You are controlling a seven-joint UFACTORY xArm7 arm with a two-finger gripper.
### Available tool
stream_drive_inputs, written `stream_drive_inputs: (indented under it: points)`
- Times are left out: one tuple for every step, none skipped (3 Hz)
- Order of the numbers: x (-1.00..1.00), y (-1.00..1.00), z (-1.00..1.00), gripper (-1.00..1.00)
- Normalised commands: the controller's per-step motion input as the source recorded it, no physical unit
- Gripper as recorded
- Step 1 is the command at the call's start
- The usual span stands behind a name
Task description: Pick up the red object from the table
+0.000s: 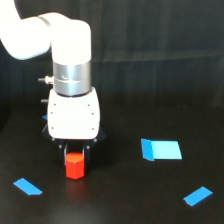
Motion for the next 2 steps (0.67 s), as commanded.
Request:
stream_drive_inputs:
  points:
    - [-0.12, -0.01, 0.42, -1.00]
    - [-0.10, -0.01, 0.45, -1.00]
